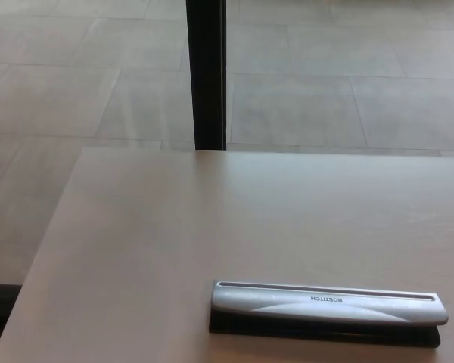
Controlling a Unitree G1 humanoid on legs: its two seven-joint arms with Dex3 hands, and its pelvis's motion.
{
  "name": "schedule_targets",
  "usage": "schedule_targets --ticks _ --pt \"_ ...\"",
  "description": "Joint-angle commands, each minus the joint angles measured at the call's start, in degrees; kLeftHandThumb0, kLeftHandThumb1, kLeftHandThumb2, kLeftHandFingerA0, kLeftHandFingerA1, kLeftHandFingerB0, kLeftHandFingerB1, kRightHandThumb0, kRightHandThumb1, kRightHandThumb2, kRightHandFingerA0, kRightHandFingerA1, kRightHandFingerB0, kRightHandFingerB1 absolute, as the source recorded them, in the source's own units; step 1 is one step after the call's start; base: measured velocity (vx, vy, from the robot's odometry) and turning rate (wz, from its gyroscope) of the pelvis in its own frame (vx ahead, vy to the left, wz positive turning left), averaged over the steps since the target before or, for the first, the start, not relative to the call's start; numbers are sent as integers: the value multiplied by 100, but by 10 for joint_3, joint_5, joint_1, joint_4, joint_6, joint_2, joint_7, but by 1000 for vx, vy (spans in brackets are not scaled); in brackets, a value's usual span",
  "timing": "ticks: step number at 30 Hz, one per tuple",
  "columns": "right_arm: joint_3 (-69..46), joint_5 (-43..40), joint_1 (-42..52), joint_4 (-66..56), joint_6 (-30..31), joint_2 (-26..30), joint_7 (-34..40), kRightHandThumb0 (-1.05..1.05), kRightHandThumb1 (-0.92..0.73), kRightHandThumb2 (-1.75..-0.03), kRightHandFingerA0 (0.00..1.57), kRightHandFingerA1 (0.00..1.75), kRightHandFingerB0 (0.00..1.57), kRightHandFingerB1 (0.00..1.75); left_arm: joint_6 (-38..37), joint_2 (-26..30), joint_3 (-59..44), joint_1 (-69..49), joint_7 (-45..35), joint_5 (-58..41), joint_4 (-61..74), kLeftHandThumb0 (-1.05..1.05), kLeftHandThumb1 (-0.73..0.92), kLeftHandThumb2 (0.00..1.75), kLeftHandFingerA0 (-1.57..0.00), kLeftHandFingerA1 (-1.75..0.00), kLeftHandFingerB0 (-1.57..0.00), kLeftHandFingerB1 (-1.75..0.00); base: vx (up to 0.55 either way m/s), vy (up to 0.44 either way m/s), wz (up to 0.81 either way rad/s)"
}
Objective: A hole pucnch is kept on the middle on the desk infront of the robot and the robot uses both its hands as fists to press on it and use it
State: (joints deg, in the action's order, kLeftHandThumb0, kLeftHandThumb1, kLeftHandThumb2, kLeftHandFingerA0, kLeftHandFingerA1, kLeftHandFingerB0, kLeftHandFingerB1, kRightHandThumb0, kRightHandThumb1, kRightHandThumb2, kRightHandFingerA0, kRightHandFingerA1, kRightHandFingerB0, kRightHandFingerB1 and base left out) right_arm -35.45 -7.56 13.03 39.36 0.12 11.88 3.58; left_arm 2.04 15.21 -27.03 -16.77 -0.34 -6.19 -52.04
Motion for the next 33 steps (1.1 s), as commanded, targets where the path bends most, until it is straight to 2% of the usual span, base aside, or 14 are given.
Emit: schedule_targets --ticks 1,8,9,10,11,13,14,15,20,23,26,28,32,33 --pt "-165 -185 -22 -109 126 -6 103 -52 -53 -68 54 83 47 70 42 11 -106 8 50 -102 36 -38 35 67 -107 -120 -75 -74 0 0 0" --pt "-273 -232 -139 3 95 118 104 -63 -76 -63 54 75 25 52 58 31 -196 91 69 -168 104 -56 43 59 -99 -74 -79 -70 0 0 0" --pt "-285 -232 -167 22 100 147 119 -66 -59 -100 47 71 19 57 62 36 -202 109 73 -171 134 -55 44 61 -101 -73 -73 -66 0 0 0" --pt "-288 -234 -174 12 96 154 104 -65 -62 -100 32 67 14 56 70 38 -206 118 76 -174 163 -57 48 59 -90 -70 -64 -63 0 0 0" --pt "-288 -229 -181 5 92 161 102 -67 -81 -64 38 67 20 55 70 40 -209 128 80 -173 182 -58 47 58 -85 -69 -70 -65 0 0 0" --pt "-304 -245 -218 -36 101 177 112 -67 -76 -63 48 70 21 54 77 63 -214 181 95 -170 215 -60 49 57 -98 -66 -75 -62 0 0 0" --pt "-304 -248 -228 -53 118 185 104 -67 -58 -100 49 70 17 57 87 69 -217 205 112 -168 230 -63 50 57 -123 -79 -82 -63 0 0 0" --pt "-301 -245 -240 -61 125 193 105 -66 -79 -63 58 63 17 50 97 77 -216 225 123 -163 242 -68 51 58 -126 -72 -84 -67 0 0 0" --pt "-283 -230 -301 -120 134 205 118 -63 -75 -68 91 71 28 53 157 81 -209 317 145 -180 373 -73 54 62 -112 -59 -82 -60 0 0 0" --pt "-242 -219 -344 -218 151 189 138 -54 -71 -72 116 94 56 58 211 58 -176 399 189 -201 497 -46 52 100 -78 -79 -50 -66 0 0 0" --pt "-215 -234 -375 -278 133 165 115 -39 -45 -105 140 130 88 83 227 27 -137 436 202 -210 591 -16 68 81 -86 -129 -57 -65 0 0 0" --pt "-178 -224 -375 -334 131 150 98 -41 -36 -106 143 136 102 93 222 16 -101 447 173 -217 634 -6 81 81 -86 -166 -60 -90 0 0 0" --pt "-117 -236 -380 -453 160 111 107 -57 -29 -103 137 142 114 103 223 -23 -50 482 169 -217 679 -13 82 79 -107 -170 -62 -111 0 0 0" --pt "-89 -229 -377 -492 167 98 110 -47 -26 -116 127 154 112 107 219 -44 -29 491 170 -213 690 -15 74 92 -84 -175 -67 -130 0 0 0"
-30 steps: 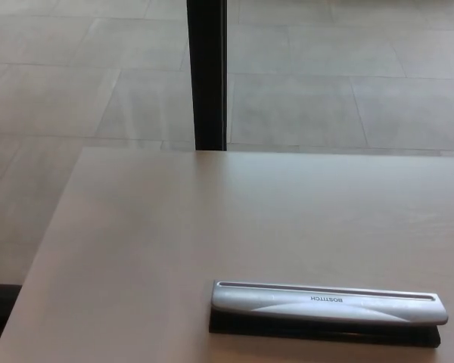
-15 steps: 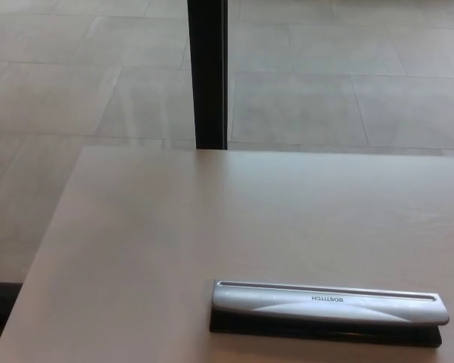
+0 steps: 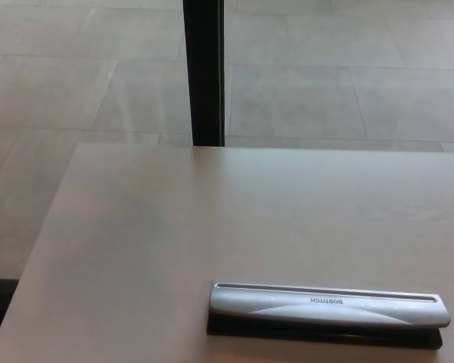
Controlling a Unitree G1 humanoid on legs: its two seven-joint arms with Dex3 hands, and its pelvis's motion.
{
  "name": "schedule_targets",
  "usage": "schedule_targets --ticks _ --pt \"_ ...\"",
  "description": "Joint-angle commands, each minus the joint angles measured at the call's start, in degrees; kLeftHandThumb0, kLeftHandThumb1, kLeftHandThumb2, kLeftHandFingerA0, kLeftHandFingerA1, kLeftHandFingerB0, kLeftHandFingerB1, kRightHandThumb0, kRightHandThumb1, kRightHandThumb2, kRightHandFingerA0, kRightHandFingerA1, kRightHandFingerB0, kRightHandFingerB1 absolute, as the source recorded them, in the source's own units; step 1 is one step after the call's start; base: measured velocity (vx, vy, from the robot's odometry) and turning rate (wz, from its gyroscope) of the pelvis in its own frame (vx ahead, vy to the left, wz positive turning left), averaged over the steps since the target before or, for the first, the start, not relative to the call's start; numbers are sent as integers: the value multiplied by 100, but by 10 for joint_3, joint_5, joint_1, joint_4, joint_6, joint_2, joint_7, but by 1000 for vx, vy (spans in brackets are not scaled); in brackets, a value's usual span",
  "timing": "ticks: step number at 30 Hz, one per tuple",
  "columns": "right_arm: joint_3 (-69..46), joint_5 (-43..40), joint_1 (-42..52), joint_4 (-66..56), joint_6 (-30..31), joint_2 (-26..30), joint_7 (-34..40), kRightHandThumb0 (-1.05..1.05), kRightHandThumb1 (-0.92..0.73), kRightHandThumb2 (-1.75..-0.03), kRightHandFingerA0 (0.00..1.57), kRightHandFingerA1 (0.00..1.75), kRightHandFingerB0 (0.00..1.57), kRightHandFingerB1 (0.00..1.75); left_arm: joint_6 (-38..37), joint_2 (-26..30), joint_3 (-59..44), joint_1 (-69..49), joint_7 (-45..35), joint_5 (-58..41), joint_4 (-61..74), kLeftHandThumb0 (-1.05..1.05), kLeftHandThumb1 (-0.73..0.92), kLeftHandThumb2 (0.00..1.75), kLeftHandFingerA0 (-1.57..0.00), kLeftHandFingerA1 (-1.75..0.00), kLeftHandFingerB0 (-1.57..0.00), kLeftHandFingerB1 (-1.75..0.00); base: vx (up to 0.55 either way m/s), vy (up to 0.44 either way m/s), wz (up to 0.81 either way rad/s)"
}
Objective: A hole pucnch is kept on the middle on the desk infront of the robot and the robot uses both its hands as fists to press on it and use it
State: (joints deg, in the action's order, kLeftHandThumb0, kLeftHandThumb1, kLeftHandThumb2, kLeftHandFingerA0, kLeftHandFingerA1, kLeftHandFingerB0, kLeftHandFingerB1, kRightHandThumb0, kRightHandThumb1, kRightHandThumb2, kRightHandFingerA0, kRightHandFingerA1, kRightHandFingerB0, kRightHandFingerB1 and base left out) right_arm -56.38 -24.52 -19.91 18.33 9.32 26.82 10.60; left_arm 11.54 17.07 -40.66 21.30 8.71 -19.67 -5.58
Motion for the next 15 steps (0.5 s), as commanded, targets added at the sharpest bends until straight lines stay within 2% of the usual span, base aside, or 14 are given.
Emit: schedule_targets --ticks 1,2,4,5,6,7,9,10,11,12,13,14,15 --pt "145 -52 -45 -304 65 -63 31 -47 -26 -116 127 154 112 107 122 -81 124 119 81 -77 233 -15 74 92 -84 -175 -67 -130 0 0 0" --pt "162 -46 -42 -323 72 -74 38 -43 -31 -115 124 157 106 111 115 -86 136 122 73 -71 231 -17 73 94 -87 -175 -70 -136 0 0 0" --pt "204 -46 -34 -353 73 -100 23 -29 -43 -119 112 174 93 124 116 -114 166 131 68 -70 242 -20 70 96 -89 -175 -75 -144 0 0 0" --pt "224 -44 -28 -361 68 -115 16 -33 -51 -118 134 144 90 111 119 -129 183 133 67 -68 247 -24 71 94 -91 -175 -76 -151 0 0 0" --pt "242 -35 -22 -362 54 -133 8 -19 -57 -114 107 175 82 125 118 -143 200 134 59 -72 253 -27 73 91 -93 -175 -78 -152 0 0 0" --pt "264 -23 -13 -363 43 -148 0 -20 -68 -104 101 175 72 123 121 -151 221 130 41 -78 259 -33 76 88 -93 -175 -75 -160 0 0 0" --pt "286 -9 2 -374 38 -160 -5 -20 -68 -104 101 175 72 123 127 -161 247 124 20 -82 266 -33 76 88 -93 -175 -75 -160 0 0 0" --pt "302 -10 14 -391 63 -167 2 -22 -72 -96 98 175 67 118 132 -167 266 119 4 -90 273 -29 64 108 -96 -175 -70 -172 0 0 0" --pt "316 -14 24 -400 69 -181 3 -22 -71 -93 96 175 68 112 133 -178 288 112 0 -81 277 -28 57 118 -95 -175 -76 -163 0 0 0" --pt "334 -3 38 -401 64 -184 -10 -22 -69 -98 99 175 69 112 138 -193 309 107 7 -70 280 -26 57 115 -96 -175 -77 -155 0 0 0" --pt "354 -15 54 -403 66 -202 -21 -18 -65 -98 122 170 72 109 144 -218 341 95 7 -68 279 -24 60 110 -96 -175 -78 -134 0 0 0" --pt "363 -14 61 -400 62 -208 -27 -22 -68 -100 101 175 69 113 148 -229 359 88 13 -58 280 -24 59 112 -98 -175 -80 -130 0 0 0" --pt "372 -12 69 -398 63 -213 -29 -25 -67 -104 100 175 72 124 154 -238 377 79 16 -49 277 -24 61 113 -97 -175 -77 -137 0 0 0"
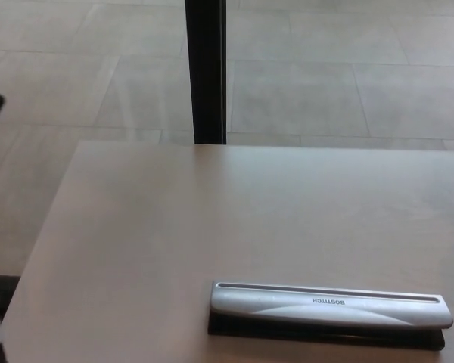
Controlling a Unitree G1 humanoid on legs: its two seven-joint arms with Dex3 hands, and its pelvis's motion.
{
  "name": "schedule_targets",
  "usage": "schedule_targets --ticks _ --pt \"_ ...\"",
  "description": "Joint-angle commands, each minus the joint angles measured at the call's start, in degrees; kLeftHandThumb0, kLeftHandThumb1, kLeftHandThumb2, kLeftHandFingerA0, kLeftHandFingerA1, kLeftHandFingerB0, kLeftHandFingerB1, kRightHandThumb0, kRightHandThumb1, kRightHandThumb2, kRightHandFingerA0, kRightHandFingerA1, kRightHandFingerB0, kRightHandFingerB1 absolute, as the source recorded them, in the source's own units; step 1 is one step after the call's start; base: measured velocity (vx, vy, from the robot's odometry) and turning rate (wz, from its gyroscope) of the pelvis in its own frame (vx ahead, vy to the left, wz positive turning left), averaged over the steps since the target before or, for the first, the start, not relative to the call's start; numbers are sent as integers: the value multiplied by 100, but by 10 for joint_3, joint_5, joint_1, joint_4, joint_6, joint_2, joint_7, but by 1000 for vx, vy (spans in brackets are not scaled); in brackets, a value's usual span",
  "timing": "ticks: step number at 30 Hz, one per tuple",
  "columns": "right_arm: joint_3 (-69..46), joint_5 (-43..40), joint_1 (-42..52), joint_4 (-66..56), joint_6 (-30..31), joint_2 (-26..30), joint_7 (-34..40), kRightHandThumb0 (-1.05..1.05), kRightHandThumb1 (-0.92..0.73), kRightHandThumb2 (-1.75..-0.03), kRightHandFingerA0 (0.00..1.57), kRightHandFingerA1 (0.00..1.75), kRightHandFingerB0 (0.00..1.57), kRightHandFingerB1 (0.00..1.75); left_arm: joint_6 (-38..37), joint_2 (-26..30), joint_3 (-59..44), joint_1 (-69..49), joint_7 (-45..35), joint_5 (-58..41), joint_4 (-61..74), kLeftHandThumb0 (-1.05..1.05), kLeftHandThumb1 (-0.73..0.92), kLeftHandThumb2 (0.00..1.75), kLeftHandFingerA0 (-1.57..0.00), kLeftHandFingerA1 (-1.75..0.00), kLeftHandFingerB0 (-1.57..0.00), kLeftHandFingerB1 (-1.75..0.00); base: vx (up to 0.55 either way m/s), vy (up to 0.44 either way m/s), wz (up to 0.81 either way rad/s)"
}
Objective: A hole pucnch is kept on the middle on the desk infront of the robot and the robot uses both its hands as fists to press on it and use it
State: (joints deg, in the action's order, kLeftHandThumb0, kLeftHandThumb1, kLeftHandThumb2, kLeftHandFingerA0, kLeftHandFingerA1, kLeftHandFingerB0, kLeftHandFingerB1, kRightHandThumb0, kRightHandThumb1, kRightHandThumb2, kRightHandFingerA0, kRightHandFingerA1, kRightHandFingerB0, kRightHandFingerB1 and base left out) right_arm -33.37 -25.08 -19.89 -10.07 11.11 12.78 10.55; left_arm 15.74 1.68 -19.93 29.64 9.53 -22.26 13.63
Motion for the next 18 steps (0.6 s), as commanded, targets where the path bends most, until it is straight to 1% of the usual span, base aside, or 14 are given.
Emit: schedule_targets --ticks 1,4,5,6,8,11,12,13,14,15,16,17,18 --pt "153 -4 80 -114 48 -78 -30 -24 -68 -104 100 175 70 129 120 -96 194 -16 7 -17 79 -25 61 114 -96 -175 -76 -142 0 0 0" --pt "164 -4 92 -120 52 -84 -29 -23 -71 -100 99 175 69 131 126 -109 214 -30 12 -13 79 -24 61 112 -95 -175 -76 -144 0 0 0" --pt "170 -1 98 -123 53 -89 -24 -21 -71 -99 99 175 69 127 120 -117 228 -37 8 -8 70 -22 63 109 -94 -175 -77 -144 0 0 0" --pt "183 19 107 -119 44 -98 -15 -22 -70 -98 98 175 67 129 124 -128 249 -47 1 -10 57 -25 69 102 -92 -175 -74 -147 0 0 0" --pt "191 24 109 -118 41 -105 -7 -25 -71 -95 98 175 68 129 131 -135 265 -52 4 -5 52 -28 67 104 -91 -175 -73 -154 0 0 0" --pt "204 30 117 -113 29 -111 -11 -26 -72 -93 99 175 67 134 144 -157 284 -78 10 -13 46 -25 67 106 -91 -175 -74 -153 0 0 0" --pt "206 29 119 -111 26 -112 -14 -26 -73 -93 100 175 68 135 146 -163 287 -84 14 -14 46 -24 63 111 -90 -175 -75 -154 0 0 0" --pt "208 17 123 -105 18 -117 -25 -26 -75 -87 100 175 62 141 155 -183 296 -101 26 -19 42 -25 61 113 -91 -175 -76 -154 0 0 0" --pt "210 19 126 -104 18 -116 -26 -27 -74 -89 101 175 63 142 158 -189 300 -107 29 -16 41 -25 59 114 -92 -175 -77 -153 0 0 0" --pt "217 27 133 -106 22 -112 -27 -27 -72 -94 100 175 69 139 158 -203 314 -124 37 -10 36 -25 61 115 -91 -175 -74 -155 0 0 0" --pt "224 32 142 -109 28 -110 -28 -27 -71 -97 99 175 69 139 154 -216 331 -145 46 -5 31 -27 64 110 -90 -175 -71 -154 0 0 0" --pt "227 29 148 -111 29 -110 -31 -26 -68 -99 99 175 69 138 151 -221 342 -160 52 -5 30 -27 64 110 -90 -175 -64 -162 0 0 0" --pt "232 31 154 -110 24 -111 -34 -25 -68 -100 98 175 68 138 146 -225 355 -172 58 -4 26 -28 64 110 -91 -175 -63 -165 0 0 0"
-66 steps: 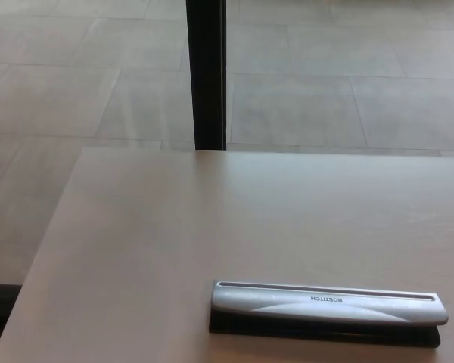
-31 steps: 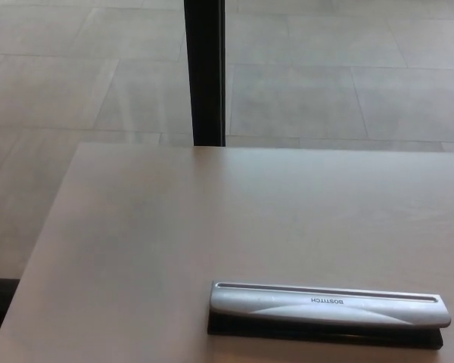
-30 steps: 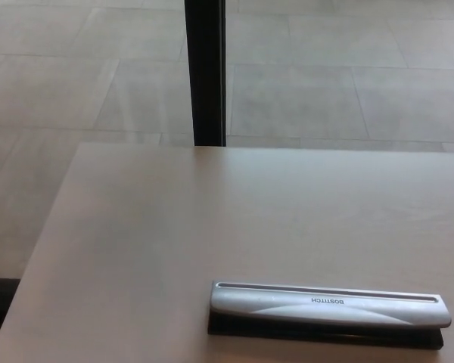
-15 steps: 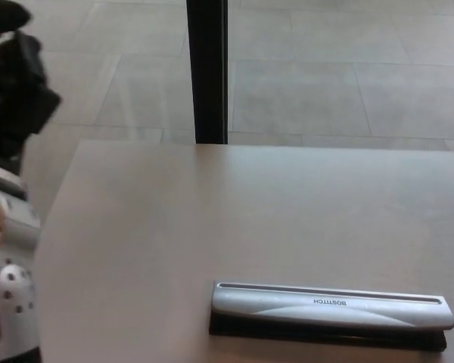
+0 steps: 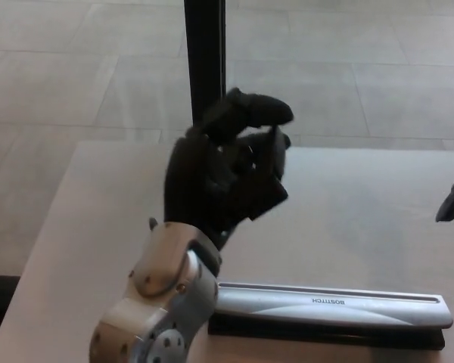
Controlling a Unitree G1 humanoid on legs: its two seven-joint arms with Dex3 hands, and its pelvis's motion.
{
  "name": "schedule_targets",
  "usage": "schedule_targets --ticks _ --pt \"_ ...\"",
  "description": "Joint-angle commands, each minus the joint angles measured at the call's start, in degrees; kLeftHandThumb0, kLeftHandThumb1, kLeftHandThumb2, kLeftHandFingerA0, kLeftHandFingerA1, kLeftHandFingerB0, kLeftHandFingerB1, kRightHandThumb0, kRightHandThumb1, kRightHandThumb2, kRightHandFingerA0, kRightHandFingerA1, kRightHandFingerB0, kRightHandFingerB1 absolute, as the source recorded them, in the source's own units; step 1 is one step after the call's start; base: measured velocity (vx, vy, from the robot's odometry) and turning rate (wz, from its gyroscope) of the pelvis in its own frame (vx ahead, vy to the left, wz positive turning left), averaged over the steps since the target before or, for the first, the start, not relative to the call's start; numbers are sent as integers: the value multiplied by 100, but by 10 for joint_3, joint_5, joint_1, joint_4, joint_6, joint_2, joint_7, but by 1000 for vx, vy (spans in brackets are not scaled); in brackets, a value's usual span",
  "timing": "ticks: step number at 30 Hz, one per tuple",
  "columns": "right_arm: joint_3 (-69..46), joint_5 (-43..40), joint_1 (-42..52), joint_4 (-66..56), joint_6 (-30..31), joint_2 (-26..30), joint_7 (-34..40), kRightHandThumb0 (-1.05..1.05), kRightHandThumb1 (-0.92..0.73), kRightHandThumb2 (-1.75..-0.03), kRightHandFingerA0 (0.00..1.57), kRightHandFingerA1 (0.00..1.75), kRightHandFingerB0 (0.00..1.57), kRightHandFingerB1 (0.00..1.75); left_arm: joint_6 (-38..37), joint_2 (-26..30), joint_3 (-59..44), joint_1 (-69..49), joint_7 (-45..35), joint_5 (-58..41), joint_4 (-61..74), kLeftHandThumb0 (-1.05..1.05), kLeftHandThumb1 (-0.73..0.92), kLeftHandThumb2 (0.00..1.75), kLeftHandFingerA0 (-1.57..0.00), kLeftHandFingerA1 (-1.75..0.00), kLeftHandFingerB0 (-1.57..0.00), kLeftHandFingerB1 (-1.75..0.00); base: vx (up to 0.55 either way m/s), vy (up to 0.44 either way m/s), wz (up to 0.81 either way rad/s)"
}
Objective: A hole pucnch is kept on the middle on the desk infront of the robot and the robot uses both its hands as fists to press on it and use it
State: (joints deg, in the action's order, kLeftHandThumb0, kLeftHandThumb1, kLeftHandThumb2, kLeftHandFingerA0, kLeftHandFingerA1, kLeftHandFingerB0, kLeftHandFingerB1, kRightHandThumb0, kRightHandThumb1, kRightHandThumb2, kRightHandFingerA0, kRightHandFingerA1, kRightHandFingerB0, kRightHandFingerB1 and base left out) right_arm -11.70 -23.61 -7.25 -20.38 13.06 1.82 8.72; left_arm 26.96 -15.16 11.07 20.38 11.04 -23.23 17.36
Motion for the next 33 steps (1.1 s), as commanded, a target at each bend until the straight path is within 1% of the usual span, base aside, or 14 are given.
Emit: schedule_targets --ticks 1,2,3,6,9,11,16,18,23,26,27,29,30,33 --pt "19 18 30 -6 2 0 -19 -25 -68 -100 98 175 68 138 26 -58 54 -86 47 9 -16 -28 64 110 -91 -175 -63 -165 0 0 0" --pt "19 17 30 -6 1 0 -19 -25 -68 -100 98 175 68 138 24 -56 56 -86 49 7 -16 -28 64 110 -91 -175 -63 -165 0 0 0" --pt "21 17 33 -4 -3 -2 -22 -24 -67 -101 98 175 69 137 18 -63 63 -96 57 2 -20 -30 67 105 -90 -175 -70 -156 0 0 0" --pt "36 27 42 11 -23 -14 -28 -25 -67 -103 98 175 69 137 -35 -83 106 -142 84 16 -52 -33 67 101 -92 -175 -72 -156 0 0 0" --pt "48 40 52 26 -37 -24 -28 -27 -65 -104 100 175 73 139 -92 -89 135 -175 92 27 -92 -37 69 100 -98 -175 -65 -170 0 0 0" --pt "61 51 71 43 -59 -41 -28 -28 -65 -102 100 175 74 142 -158 -95 151 -204 103 46 -151 -41 73 93 -99 -175 -65 -169 0 0 0" --pt "76 68 101 48 -83 -66 -17 -30 -64 -102 101 175 73 145 -212 -96 163 -214 125 63 -196 -41 74 91 -97 -175 -65 -171 0 0 0" --pt "88 88 120 66 -107 -81 -8 -34 -67 -95 101 175 72 147 -245 -109 160 -219 148 77 -234 -43 76 87 -97 -175 -65 -171 0 0 0" --pt "99 105 142 85 -130 -106 3 -35 -64 -98 103 175 74 151 -299 -121 165 -220 182 99 -280 -42 74 91 -98 -175 -65 -171 0 0 0" --pt "104 125 150 113 -156 -116 12 -37 -64 -98 105 175 77 151 -322 -127 165 -215 200 109 -296 -44 78 83 -97 -175 -63 -170 0 0 0" --pt "105 130 154 117 -161 -116 11 -38 -66 -95 106 175 69 159 -323 -128 165 -214 204 110 -298 -43 78 84 -96 -175 -62 -169 0 0 0" --pt "107 136 156 128 -172 -117 10 -39 -66 -94 105 175 68 160 -333 -131 162 -211 207 107 -302 -43 78 83 -96 -175 -63 -168 0 0 0" --pt "105 137 158 140 -185 -122 11 -38 -63 -97 104 175 77 151 -340 -132 163 -210 209 109 -307 -42 79 81 -96 -175 -62 -165 0 0 0" --pt "99 145 162 180 -237 -128 9 -36 -66 -98 102 175 74 153 -354 -134 165 -206 215 114 -316 -43 79 81 -96 -175 -63 -164 0 0 0"
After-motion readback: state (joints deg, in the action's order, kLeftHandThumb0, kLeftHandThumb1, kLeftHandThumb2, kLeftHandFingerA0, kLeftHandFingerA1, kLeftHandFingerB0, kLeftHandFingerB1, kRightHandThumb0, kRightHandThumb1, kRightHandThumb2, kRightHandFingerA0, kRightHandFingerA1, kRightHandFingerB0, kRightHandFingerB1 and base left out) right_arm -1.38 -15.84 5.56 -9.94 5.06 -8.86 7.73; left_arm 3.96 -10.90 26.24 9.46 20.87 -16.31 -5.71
